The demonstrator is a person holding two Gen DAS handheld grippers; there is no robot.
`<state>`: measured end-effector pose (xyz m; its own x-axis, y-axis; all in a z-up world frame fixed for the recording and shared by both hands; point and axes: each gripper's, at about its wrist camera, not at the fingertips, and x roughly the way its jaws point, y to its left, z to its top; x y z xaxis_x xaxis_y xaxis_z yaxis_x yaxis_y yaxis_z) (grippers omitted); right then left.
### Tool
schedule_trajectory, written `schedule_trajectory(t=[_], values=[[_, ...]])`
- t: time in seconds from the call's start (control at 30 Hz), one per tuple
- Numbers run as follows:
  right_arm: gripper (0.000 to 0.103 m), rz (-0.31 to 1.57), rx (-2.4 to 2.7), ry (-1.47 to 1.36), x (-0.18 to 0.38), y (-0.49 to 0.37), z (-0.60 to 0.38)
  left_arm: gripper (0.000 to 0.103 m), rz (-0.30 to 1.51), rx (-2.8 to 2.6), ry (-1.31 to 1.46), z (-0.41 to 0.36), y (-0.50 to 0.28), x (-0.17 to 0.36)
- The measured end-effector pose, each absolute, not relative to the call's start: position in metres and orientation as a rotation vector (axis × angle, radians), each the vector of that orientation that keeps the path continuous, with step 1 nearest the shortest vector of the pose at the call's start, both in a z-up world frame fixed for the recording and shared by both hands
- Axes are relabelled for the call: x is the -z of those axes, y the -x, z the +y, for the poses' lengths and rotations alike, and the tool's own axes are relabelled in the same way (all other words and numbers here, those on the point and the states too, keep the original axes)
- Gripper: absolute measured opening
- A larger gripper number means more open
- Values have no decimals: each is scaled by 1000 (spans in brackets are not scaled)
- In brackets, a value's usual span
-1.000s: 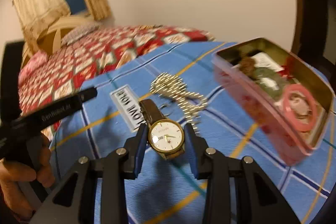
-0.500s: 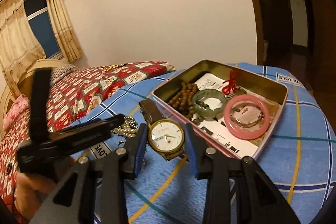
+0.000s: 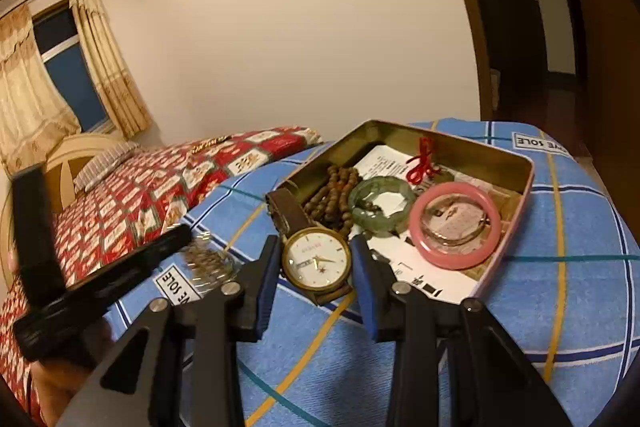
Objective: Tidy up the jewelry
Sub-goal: 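Carry the watch and pearl necklace into the pink tin and open both tools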
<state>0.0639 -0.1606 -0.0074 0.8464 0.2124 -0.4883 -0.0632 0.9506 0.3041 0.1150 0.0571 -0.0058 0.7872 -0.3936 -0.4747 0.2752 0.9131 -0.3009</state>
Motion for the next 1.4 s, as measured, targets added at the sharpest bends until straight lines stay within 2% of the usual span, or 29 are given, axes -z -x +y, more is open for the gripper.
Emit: schedule_trajectory(t=[0.17,0.63,0.97,1.2,1.4], values=[[38,529,-140,-300,4,-62,-165,5,490,472,215,62,-100,-18],[38,503,-128,-319,1,-59,-171,5,444,477,213,71,-83,-35],[38,432,-46,-379,-14,-58,-211,5,433,574,181,19,-104,-50],[38,421,17,-366,-22,-85,-243,5,442,642,182,-29,-148,-58],[38,438,43,-357,-20,-113,-254,5,503,660,117,-70,-191,-43]])
